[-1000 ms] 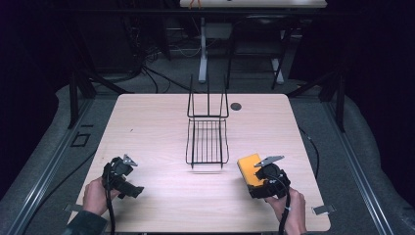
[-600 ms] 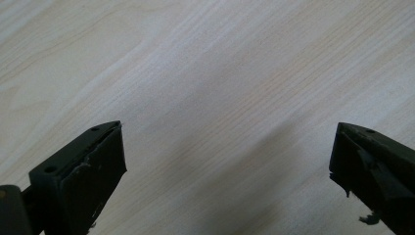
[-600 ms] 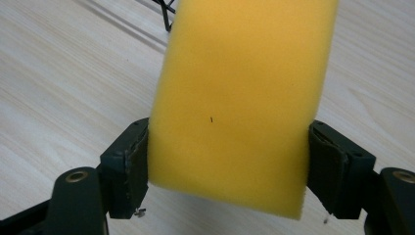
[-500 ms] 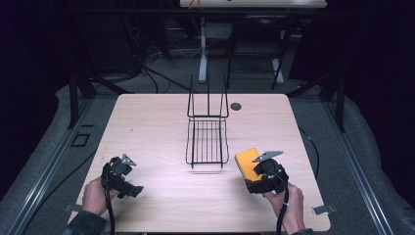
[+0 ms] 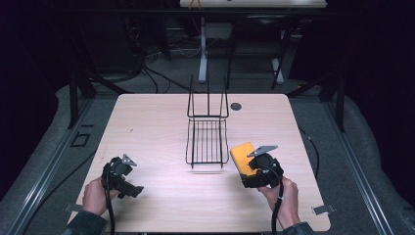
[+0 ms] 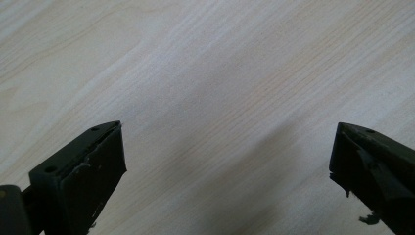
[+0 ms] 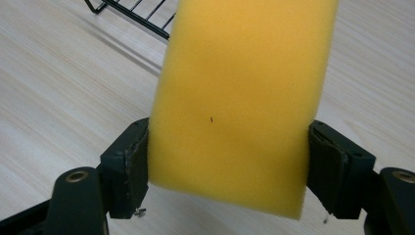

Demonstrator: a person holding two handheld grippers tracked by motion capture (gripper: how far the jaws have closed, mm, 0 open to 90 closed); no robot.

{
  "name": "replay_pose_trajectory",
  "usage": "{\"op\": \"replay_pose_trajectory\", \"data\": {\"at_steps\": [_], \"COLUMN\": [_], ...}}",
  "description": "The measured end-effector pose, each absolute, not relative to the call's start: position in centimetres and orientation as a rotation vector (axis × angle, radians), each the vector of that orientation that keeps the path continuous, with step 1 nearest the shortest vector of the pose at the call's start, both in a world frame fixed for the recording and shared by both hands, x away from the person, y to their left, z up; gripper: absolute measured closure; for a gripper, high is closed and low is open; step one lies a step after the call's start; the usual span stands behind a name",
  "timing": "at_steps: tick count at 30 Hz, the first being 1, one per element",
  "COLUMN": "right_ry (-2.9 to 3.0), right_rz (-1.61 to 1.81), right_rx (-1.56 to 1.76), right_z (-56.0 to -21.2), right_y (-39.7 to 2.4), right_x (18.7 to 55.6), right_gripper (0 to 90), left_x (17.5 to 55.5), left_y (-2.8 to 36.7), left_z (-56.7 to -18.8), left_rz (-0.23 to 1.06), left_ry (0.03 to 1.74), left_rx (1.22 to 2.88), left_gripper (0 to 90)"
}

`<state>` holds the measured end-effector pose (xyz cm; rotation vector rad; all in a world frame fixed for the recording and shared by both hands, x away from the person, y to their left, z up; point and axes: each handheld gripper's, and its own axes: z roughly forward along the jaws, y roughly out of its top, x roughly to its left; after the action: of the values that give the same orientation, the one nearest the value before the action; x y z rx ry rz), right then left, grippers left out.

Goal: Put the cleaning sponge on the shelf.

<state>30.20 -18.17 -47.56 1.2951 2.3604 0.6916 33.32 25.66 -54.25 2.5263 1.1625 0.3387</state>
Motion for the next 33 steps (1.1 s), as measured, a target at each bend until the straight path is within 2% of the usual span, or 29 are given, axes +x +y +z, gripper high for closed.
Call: {"op": "replay_pose_trajectory", "data": {"at_steps": [33], "right_ry": [2.376], "right_rz": [0.728], "right_rx": [1.213], "right_z": [-46.8], "right_y": [-15.2], "right_x": [32.7], "right_gripper": [26.3], "left_x": [33.3], "left_y": [25.6], "left_z": [-54.1], "left_rz": [0.343], "left_ry": [1.163], "left_rx": [2.521], "left_gripper": [0.4]}}
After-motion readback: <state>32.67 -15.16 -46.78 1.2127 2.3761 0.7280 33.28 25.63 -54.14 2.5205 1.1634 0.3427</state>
